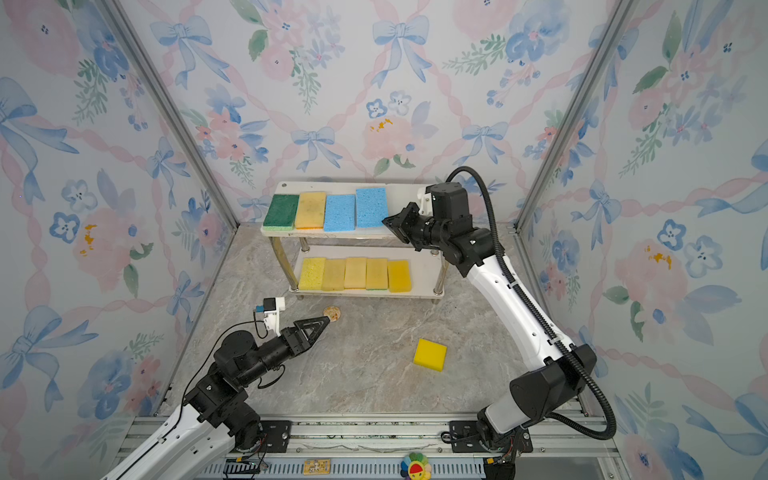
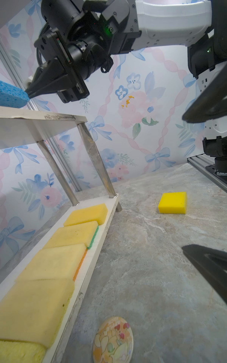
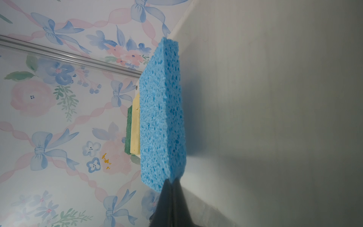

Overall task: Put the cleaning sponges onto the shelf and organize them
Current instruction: 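Lower the blue sponge onto the top shelf beside the other blue sponge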

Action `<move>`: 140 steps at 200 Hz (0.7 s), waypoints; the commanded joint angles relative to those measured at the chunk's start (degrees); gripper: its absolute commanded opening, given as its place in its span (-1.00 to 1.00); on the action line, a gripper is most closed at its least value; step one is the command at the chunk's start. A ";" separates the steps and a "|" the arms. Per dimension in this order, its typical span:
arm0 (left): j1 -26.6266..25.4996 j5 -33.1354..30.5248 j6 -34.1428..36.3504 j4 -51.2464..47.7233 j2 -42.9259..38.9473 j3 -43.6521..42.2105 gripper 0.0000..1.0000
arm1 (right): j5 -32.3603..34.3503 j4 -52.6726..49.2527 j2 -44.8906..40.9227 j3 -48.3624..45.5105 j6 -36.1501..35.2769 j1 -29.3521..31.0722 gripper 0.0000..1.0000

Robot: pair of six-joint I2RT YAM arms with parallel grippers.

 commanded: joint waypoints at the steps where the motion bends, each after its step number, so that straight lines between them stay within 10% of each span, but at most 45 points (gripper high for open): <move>1: 0.51 1.05 1.37 -0.06 -0.68 -0.84 0.96 | -0.75 0.96 0.81 1.22 -0.24 0.59 -1.00; 140: 1.83 2.13 0.67 -0.05 -2.62 -2.55 0.96 | -0.84 3.26 2.00 -1.50 0.86 0.40 -0.90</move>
